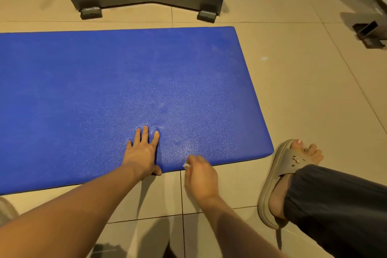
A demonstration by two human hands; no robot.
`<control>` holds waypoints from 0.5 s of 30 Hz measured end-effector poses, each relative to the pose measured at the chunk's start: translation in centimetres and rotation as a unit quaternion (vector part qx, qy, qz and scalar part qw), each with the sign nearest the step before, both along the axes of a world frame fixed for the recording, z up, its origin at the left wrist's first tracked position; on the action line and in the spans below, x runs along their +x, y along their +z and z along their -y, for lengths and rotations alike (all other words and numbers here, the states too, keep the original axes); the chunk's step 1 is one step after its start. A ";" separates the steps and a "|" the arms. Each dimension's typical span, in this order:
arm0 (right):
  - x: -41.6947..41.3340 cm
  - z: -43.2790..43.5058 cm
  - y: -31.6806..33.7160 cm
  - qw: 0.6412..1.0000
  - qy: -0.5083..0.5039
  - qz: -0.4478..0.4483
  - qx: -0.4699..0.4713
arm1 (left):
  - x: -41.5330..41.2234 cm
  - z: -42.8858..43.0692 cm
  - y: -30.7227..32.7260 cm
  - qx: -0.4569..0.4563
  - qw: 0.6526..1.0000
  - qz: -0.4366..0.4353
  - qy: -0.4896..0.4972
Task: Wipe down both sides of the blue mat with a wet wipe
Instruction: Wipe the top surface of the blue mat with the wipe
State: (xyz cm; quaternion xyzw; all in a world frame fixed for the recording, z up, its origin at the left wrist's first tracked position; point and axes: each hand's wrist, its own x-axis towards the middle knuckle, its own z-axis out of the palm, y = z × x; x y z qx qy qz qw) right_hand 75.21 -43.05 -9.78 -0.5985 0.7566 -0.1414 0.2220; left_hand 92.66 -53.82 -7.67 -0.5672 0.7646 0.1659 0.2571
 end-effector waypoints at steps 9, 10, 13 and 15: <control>-7.6 -0.4 -0.1 0.944 -0.327 0.035 0.017 | -0.2 -0.1 0.2 0.000 1.000 0.004 0.000; -6.1 -0.3 -0.3 0.948 -0.315 0.036 0.009 | -0.2 -0.1 0.1 -0.001 1.000 0.005 0.000; 0.3 0.0 -0.4 0.986 -0.160 0.044 0.004 | -0.2 -0.1 0.1 0.001 1.000 0.006 0.000; 2.9 -0.1 0.1 0.999 -0.023 0.035 0.010 | -0.1 -0.1 0.1 0.004 1.000 0.004 0.003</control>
